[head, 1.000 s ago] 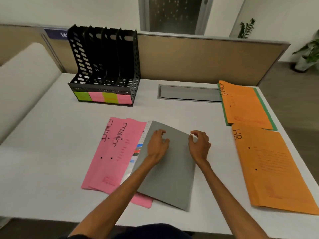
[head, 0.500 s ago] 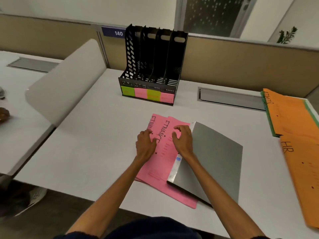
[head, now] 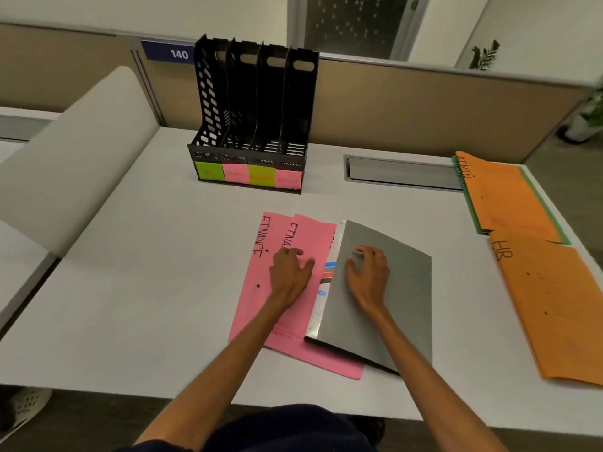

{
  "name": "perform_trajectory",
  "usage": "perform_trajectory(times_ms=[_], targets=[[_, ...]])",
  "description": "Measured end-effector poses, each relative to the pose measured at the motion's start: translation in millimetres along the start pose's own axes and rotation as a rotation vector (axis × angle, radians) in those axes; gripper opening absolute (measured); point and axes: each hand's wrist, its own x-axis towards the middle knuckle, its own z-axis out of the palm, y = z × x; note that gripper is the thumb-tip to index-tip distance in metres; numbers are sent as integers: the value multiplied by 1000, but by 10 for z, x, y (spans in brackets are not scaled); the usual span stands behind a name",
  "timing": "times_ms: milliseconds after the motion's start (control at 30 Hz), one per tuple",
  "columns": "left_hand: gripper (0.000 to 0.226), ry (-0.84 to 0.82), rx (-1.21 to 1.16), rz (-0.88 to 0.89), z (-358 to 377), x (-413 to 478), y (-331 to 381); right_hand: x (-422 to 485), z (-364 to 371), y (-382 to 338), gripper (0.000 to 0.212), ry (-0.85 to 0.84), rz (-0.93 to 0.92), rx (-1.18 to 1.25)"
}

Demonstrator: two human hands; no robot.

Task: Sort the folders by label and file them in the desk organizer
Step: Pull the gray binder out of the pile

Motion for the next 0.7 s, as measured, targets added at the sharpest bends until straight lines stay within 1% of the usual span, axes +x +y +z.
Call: perform_trajectory(times_ms=[100,200,300,367,433,500,633,700], targets=[[57,-137,-7,13,158,-60,76,-94,-151,258,36,64,141,-106],[57,-236,-17,-8,280,-154,116,-213,-298,530,47,88,353,-230],[60,-291,-21,4,360,-229,142,-317,-470,786,54,100,522,-260],[62,-319,-16,7,394,-263,158,-392,-529,883,54,81,556,-301],[62,-309,-40,-2,419,-282,169,-457,-542,914,50,75,536,-326],[59,-274,-148,-48,426,-294,187,-492,-546,904,48,74,527,-276],[39,-320,-450,-171,464,-386,268,-461,-595,882,46,66,576,-172],[37,-298,-540,-207,506,-437,330,-416,-646,907,48,51,606,-118]])
